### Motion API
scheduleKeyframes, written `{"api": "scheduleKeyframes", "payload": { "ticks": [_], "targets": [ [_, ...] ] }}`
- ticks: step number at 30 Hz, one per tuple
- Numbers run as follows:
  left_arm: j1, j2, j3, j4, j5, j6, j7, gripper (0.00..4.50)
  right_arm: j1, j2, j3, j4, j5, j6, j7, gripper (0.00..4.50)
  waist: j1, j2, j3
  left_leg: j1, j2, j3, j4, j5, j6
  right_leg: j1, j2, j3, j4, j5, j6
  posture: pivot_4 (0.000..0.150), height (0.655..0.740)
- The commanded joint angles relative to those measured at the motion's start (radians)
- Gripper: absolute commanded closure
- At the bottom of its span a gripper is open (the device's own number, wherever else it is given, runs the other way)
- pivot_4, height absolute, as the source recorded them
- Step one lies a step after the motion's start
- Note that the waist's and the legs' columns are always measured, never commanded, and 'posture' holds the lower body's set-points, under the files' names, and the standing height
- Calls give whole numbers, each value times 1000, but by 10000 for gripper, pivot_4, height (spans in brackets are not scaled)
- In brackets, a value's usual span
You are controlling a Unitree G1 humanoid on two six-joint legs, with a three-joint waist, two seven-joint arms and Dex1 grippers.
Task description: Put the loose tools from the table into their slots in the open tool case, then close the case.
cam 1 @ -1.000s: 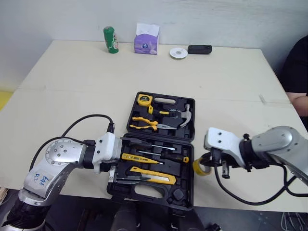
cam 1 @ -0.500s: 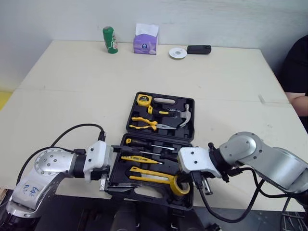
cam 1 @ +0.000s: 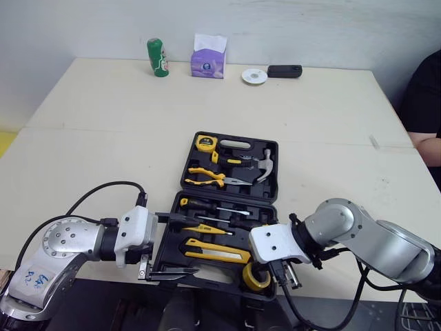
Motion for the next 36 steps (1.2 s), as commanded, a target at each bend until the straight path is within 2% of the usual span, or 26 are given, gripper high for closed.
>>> {"api": "scheduleKeyframes", "payload": {
  "ticks": [1,14,16,17,20,31,36],
  "targets": [
    [10,10,26,-43,-24,0,2,0,6,-11,5,-23,-36,-18,13,44214,-1,0,0,0,0,0,0,0,0,0,0,0,0,0,0,1500,7400],
    [13,8,29,-48,-20,5,16,0,23,5,1,-10,-70,-23,42,44214,0,0,0,0,0,0,0,0,0,0,-1,0,0,0,0,1500,7400],
    [13,9,29,-48,-20,4,19,0,26,3,-1,-15,-62,-17,51,35990,1,0,0,0,0,0,0,0,0,0,-1,0,0,0,0,1500,7400],
    [13,9,31,-47,-19,3,19,0,28,6,-7,-16,-63,-26,51,34483,1,0,0,0,0,0,0,0,0,0,-1,0,0,0,0,1500,7400],
    [16,10,35,-47,-20,1,21,0,34,17,-36,-13,-51,-41,53,20117,1,0,0,0,0,0,0,0,0,0,-1,0,0,0,0,1500,7400],
    [20,7,37,-35,-12,-8,20,0,29,3,-99,6,-17,-68,105,20117,-4,0,0,0,0,0,0,0,0,0,0,0,1,0,0,1500,7400],
    [23,4,37,-31,-8,-15,22,0,80,-10,-231,24,109,-87,160,20117,-3,0,0,0,0,0,0,0,0,0,0,0,1,0,0,1500,7400]
  ]
}}
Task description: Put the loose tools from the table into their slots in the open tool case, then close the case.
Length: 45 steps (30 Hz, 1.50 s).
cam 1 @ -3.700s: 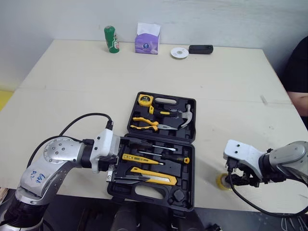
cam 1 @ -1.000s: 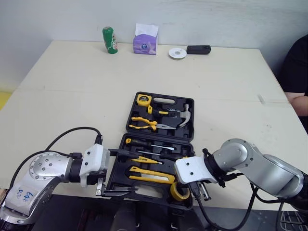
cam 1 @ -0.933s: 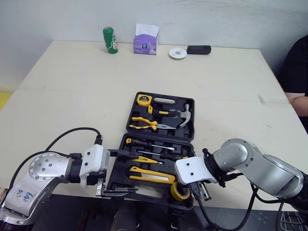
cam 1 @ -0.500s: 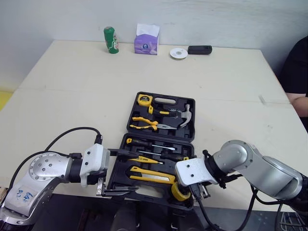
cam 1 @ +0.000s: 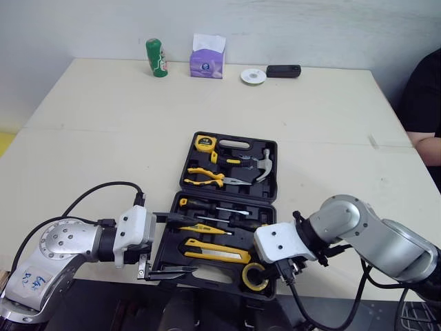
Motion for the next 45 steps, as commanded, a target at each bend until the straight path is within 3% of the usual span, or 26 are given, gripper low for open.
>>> {"api": "scheduleKeyframes", "payload": {
  "ticks": [1,8,11,14,15,30,37,45],
  "targets": [
    [7,3,22,-23,-6,-20,-1,0,53,-9,-134,12,124,-52,61,20117,1,0,0,0,0,0,0,0,0,0,0,0,0,0,0,1500,7400],
    [-1,4,27,5,-4,-38,-10,0,246,109,-405,130,389,-186,124,20117,9,0,0,1,0,-1,0,-1,3,2,0,0,0,0,0,1500,7400],
    [-13,4,23,24,1,-46,-14,0,326,121,-406,140,394,-228,141,27969,10,0,0,1,0,-1,0,-2,4,2,0,0,-1,0,0,1500,7400],
    [-24,5,16,28,2,-45,-14,0,398,152,-358,170,300,-369,150,42038,9,0,0,1,0,-1,0,-2,4,3,0,-1,-1,0,0,1500,7400],
    [-24,7,16,26,0,-45,-17,0,413,164,-344,175,277,-404,148,44639,9,0,0,1,0,-1,0,-2,4,2,1,-1,-1,0,0,1500,7400],
    [-4,40,31,22,-16,-24,-40,0,477,222,-215,258,119,-507,58,44639,9,-1,0,1,0,0,0,0,0,1,1,-2,1,0,0,1500,7400],
    [-12,46,28,29,-14,-18,-41,0,517,199,-138,404,-64,-661,36,44639,8,-2,-1,2,0,0,0,0,0,2,1,-2,1,0,0,1500,7400],
    [-12,51,29,39,-5,-16,-39,0,521,195,-112,492,-107,-745,6,44639,8,-8,-5,19,2,-2,-5,-8,-1,20,1,0,-7,-1,-2,1500,7400]
  ]
}}
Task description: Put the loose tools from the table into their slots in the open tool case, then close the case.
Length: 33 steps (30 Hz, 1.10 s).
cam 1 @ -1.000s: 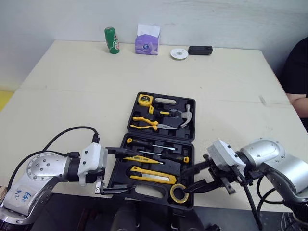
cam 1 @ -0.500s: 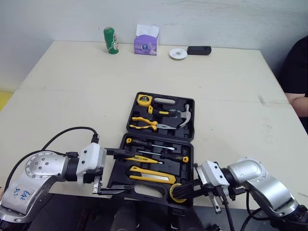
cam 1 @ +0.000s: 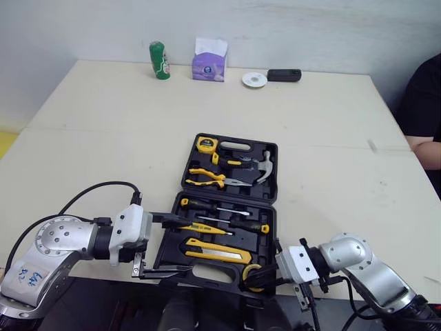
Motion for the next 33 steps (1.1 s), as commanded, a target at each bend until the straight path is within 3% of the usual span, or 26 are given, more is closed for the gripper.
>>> {"api": "scheduleKeyframes", "payload": {
  "ticks": [1,10,18,22,26,29,33],
  "targets": [
    [-7,11,24,-8,-7,-2,-4,0,24,-20,37,116,-101,25,-23,44639,0,-1,0,1,0,0,-1,0,-1,1,0,0,-1,0,0,1500,7400],
    [-14,1,30,16,19,-13,24,0,20,13,6,169,13,47,11,44639,0,-1,-1,2,2,-1,-2,1,-1,2,1,-1,-1,0,-2,1500,7400],
    [-72,-53,175,167,13,-19,142,0,-11,-25,-228,27,272,208,-41,44639,5,3,2,-4,0,-3,-1,1,2,-2,-2,-2,-2,1,-1,1500,7400],
    [-113,-92,222,275,46,-54,204,0,-77,-36,-315,55,272,262,-101,44639,0,5,3,-6,0,-3,-2,2,4,-4,-1,-2,-2,1,-1,1500,7400],
    [-186,-117,222,407,81,-54,273,0,-158,-41,-382,196,193,228,-163,44639,1,5,3,-6,0,-1,-2,3,3,-6,0,-2,-2,1,-1,1500,7400],
    [-239,-128,178,495,139,-55,310,8367,-188,-35,-385,259,139,217,-196,45000,3,5,4,-6,0,-1,-1,3,4,-6,0,-3,-1,1,-1,1500,7400],
    [-305,-151,86,598,224,-89,315,26604,-215,-33,-369,299,73,233,-237,45000,2,5,4,-8,-1,1,-1,5,0,-8,0,-4,-2,2,0,1500,7400]
  ]
}}
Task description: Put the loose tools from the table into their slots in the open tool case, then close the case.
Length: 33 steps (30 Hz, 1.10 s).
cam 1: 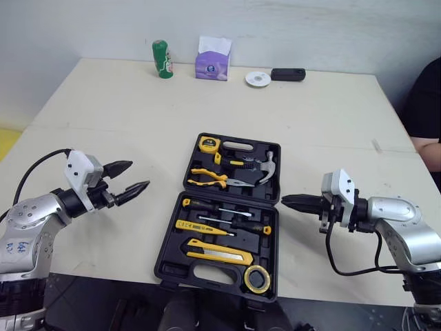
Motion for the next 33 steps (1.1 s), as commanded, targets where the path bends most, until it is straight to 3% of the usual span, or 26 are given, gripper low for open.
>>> {"api": "scheduleKeyframes", "payload": {
  "ticks": [1,4,9,13,22,33],
  "targets": [
    [-46,-24,-62,57,65,-45,5,31557,-21,-2,-9,4,-37,2,-33,45000,-1,0,0,0,0,1,0,0,0,0,0,-1,0,0,1,1500,7400],
    [-80,-50,-109,100,97,-52,2,44670,-34,12,17,-3,-50,22,-28,45000,-4,0,0,-1,0,3,1,0,0,-2,0,-2,0,1,1,1500,7400],
    [-117,-95,-181,139,137,-64,-14,44670,-42,9,84,-26,-70,83,-4,45000,-3,0,0,-1,1,4,1,1,-1,-5,2,0,4,1,1,1500,7400],
    [-141,-118,-218,166,164,-78,-23,44670,-49,23,109,-25,-88,84,-6,45000,-3,0,0,-11,0,5,5,2,0,-14,2,0,10,1,1,1500,7400],
    [-165,-180,-288,184,166,-70,-91,44670,-108,108,158,9,-112,49,9,45000,-6,0,0,-10,1,6,8,2,0,-14,7,2,11,1,1,1500,7400],
    [-106,-195,-253,128,175,-67,-64,44670,-221,200,188,131,-184,-23,27,45000,-33,0,0,-9,3,5,11,3,-1,-14,6,3,15,1,1,1500,7400]
  ]
}}
